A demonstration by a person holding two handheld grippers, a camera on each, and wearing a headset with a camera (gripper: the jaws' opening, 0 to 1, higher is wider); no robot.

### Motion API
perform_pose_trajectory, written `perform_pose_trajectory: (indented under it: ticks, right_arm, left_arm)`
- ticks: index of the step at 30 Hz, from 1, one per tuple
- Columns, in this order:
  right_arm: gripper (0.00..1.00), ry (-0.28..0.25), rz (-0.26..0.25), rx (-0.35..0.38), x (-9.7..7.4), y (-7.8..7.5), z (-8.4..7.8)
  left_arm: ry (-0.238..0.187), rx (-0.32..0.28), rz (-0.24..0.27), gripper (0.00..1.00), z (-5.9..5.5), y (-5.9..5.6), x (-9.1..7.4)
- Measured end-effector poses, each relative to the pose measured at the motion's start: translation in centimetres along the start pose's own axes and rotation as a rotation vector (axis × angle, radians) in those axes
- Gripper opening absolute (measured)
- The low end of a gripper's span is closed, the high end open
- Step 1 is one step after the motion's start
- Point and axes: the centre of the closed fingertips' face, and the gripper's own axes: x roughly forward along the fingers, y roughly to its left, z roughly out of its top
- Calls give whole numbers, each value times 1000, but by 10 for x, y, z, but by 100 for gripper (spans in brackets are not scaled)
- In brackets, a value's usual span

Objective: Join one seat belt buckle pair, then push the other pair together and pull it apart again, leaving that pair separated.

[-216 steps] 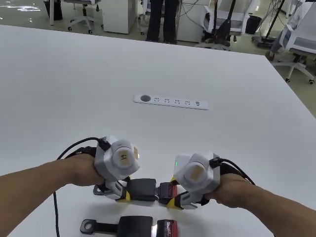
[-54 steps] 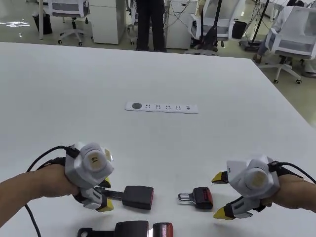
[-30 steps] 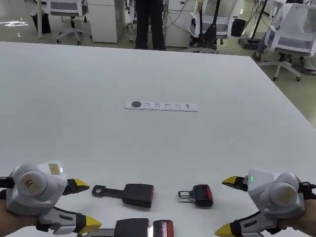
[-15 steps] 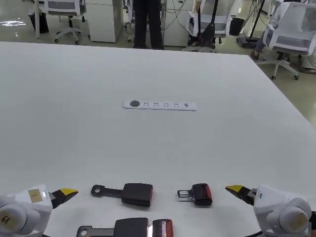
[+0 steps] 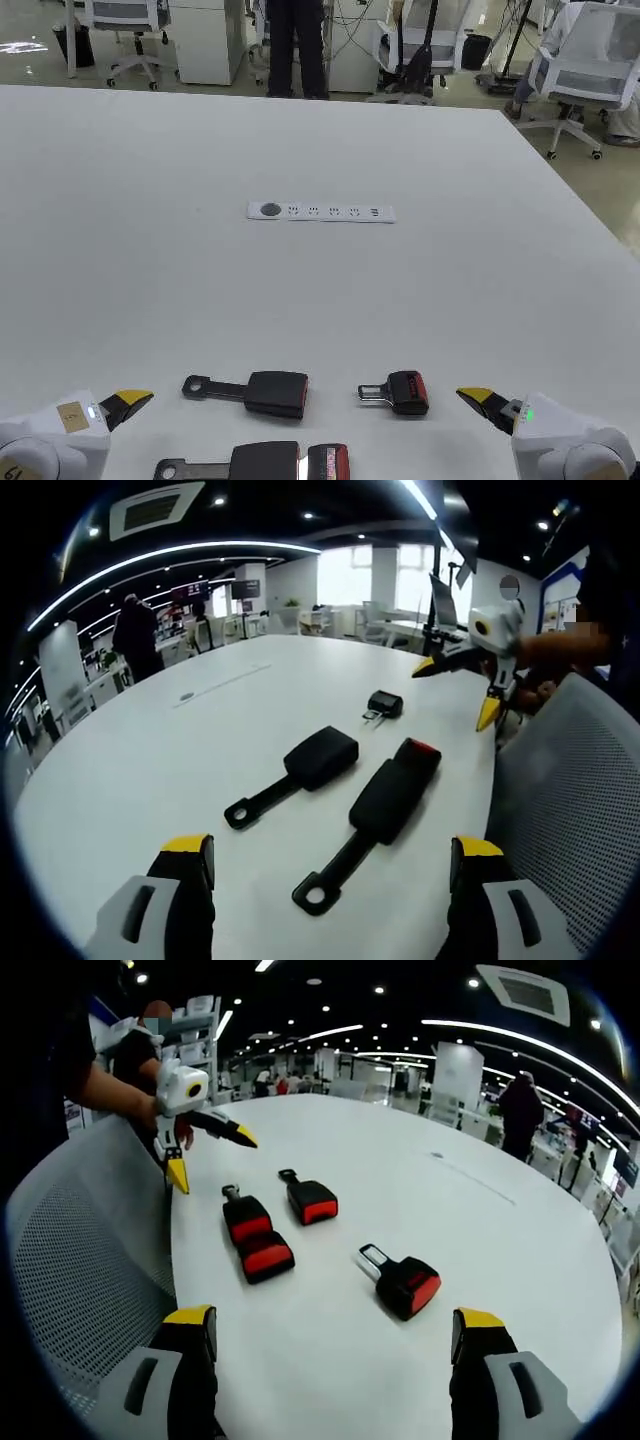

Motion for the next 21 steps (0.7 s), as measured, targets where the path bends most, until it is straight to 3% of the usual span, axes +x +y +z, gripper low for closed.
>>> perform_pose_trajectory:
  ticks: [8,14,21]
  right_arm:
    - [99,6,-1,5,-3,0,-1]
    - [99,5,11,0,-3,0,1]
    - [99,4,14,-9,-3,0,4]
  left_arm:
    - [4,1,8,100,-6,2,0]
    - [5,7,14,100,-1,-4,-1]
    - [4,6,11,100,-3,-3,-2]
